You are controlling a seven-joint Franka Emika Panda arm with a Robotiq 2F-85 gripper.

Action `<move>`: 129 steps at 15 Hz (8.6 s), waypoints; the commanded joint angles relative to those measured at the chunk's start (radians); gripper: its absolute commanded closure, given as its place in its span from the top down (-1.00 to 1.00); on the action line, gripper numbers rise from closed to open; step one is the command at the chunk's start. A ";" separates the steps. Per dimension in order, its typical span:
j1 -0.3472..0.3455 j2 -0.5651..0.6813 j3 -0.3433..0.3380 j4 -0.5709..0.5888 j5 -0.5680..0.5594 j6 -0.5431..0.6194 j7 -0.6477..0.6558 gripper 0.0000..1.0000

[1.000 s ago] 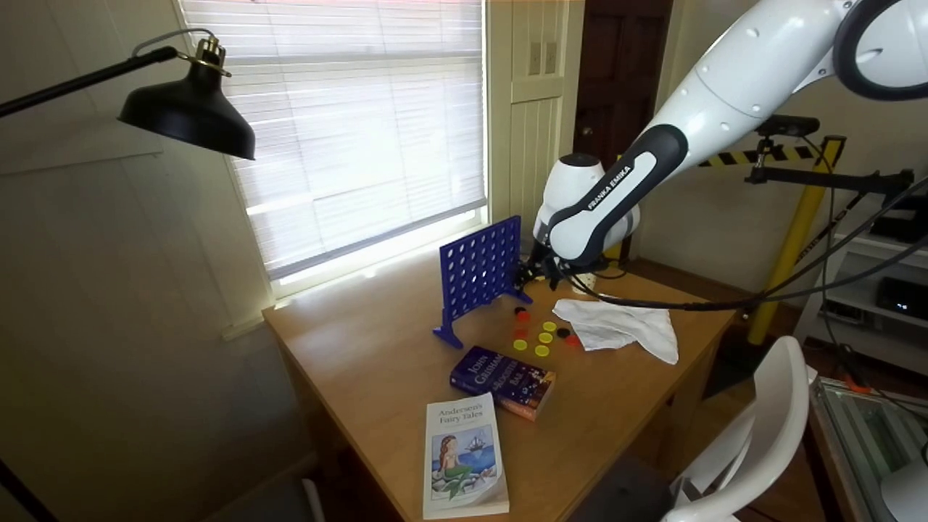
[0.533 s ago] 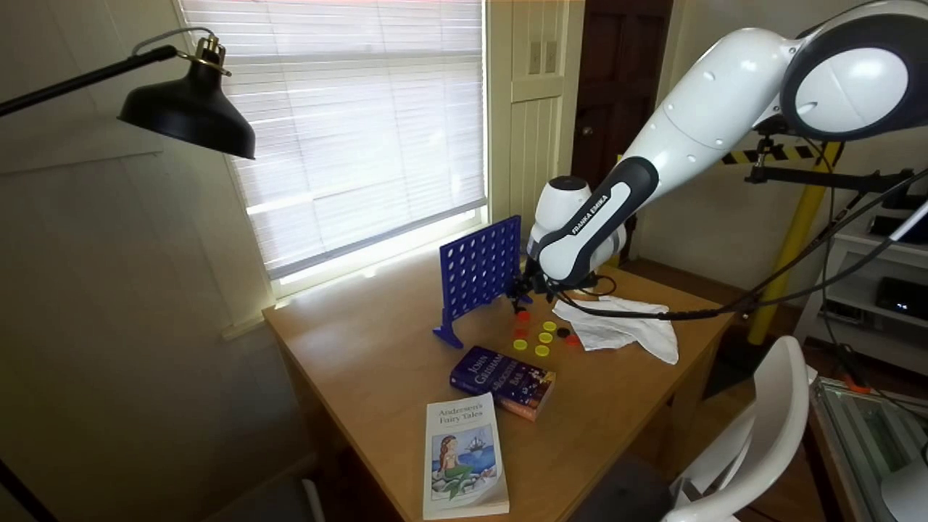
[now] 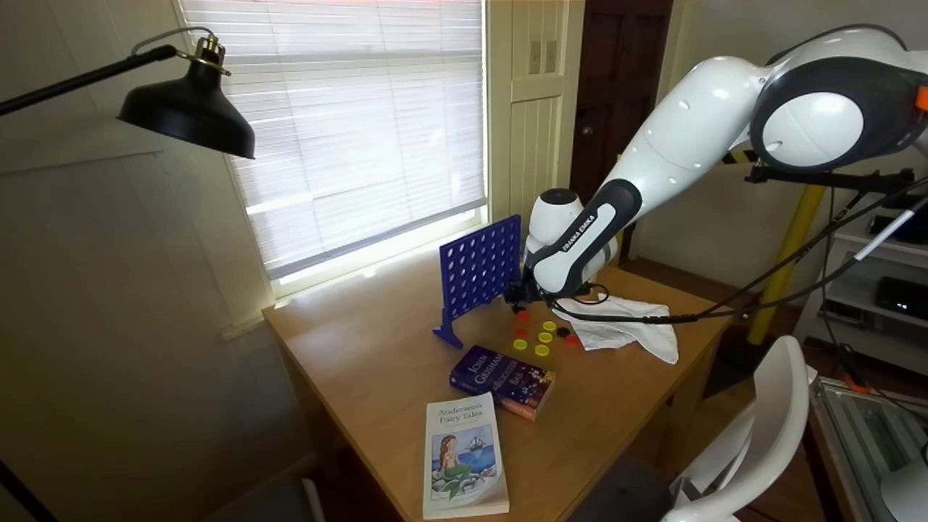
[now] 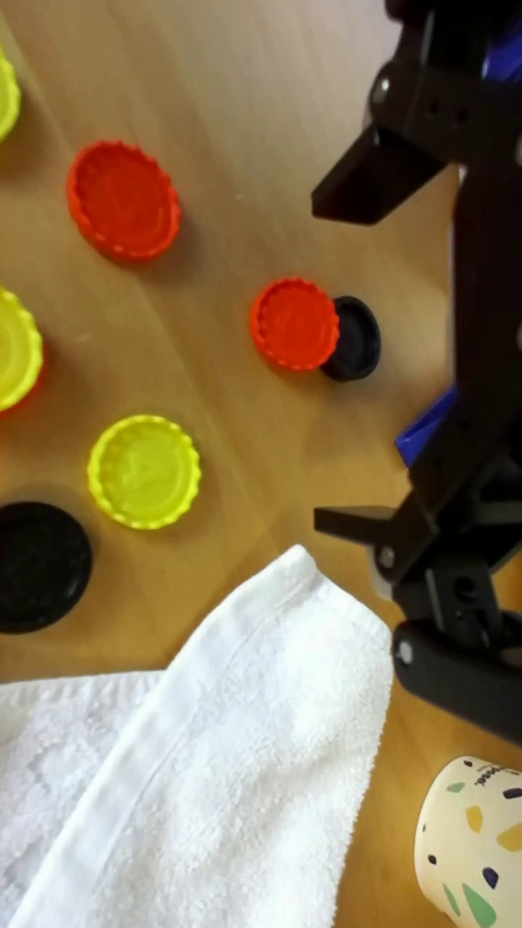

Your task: Put the orange circle over the yellow circle

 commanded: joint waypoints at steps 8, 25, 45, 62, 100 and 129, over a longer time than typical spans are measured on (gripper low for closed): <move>0.063 0.078 -0.052 0.079 0.016 -0.024 0.081 1.00; 0.098 0.123 -0.091 0.125 0.001 -0.036 0.125 0.58; 0.191 -0.061 -0.140 -0.066 -0.046 -0.037 0.075 -0.80; -0.024 -0.235 0.070 -0.094 -0.041 -0.453 -0.135 -0.80; -0.108 -0.129 0.165 -0.119 0.034 -0.202 -0.295 -0.80; -0.040 -0.492 0.125 -0.315 -0.037 -0.334 -0.266 1.00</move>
